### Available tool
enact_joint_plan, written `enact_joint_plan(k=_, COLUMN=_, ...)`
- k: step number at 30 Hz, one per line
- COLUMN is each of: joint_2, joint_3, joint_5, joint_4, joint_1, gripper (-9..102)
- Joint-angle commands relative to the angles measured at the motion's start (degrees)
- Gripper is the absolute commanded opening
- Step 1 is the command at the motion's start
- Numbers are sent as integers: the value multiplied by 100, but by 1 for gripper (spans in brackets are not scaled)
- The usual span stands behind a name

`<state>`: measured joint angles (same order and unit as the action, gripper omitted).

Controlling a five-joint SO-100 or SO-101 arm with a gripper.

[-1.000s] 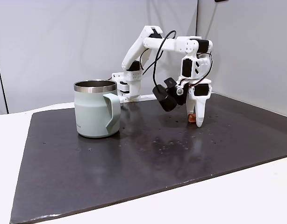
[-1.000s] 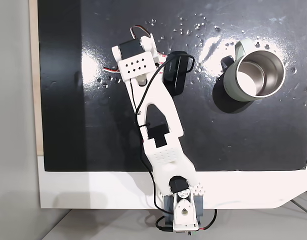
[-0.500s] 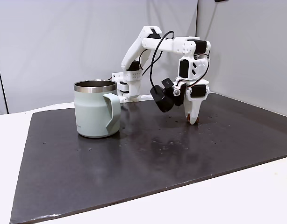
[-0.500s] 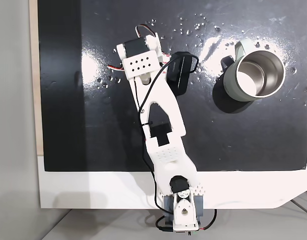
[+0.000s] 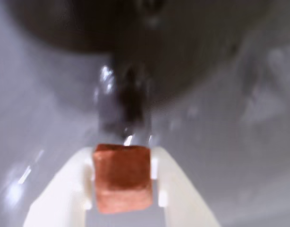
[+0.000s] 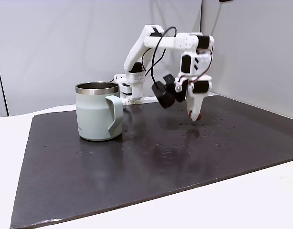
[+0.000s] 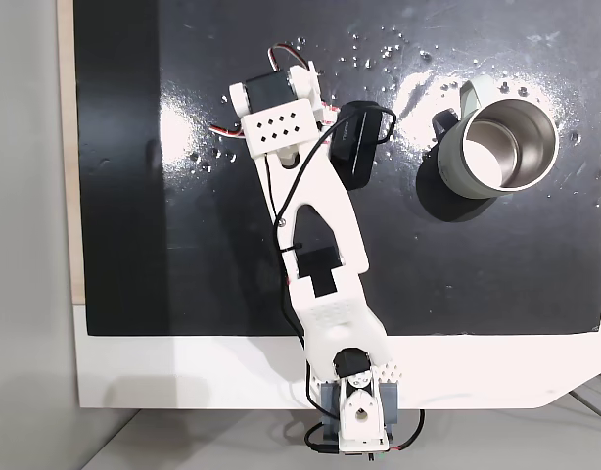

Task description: Grasp a cube and put it in the cup.

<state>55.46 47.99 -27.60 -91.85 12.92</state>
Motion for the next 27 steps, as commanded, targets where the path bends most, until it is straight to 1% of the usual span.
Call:
enact_joint_plan(k=1, joint_2=879, joint_3=-800, joint_5=123, joint_4=-492, joint_1=-132, gripper=1)
enact_joint_plan(k=3, joint_2=1072, joint_3=-1292, joint_5=158, joint_4=-861, joint_1=-202, gripper=1)
enact_joint_plan(k=5, joint_2=1327, joint_3=-1617, joint_5=220, joint_4=-1063, joint_1=-299, gripper=1)
enact_joint_plan(k=13, joint_2=2707, joint_3=-1354, joint_5=422, joint_4=-1072, joint_1=-1063, gripper=1)
enact_joint_plan(k=19, joint_2=2997, joint_3=-1318, joint_5=791, joint_4=-1090, joint_1=-1538, gripper=2)
enact_joint_plan(k=27, joint_2=3437, joint_3=-624, joint_5=1591, joint_4=-1090, joint_1=-2821, gripper=2)
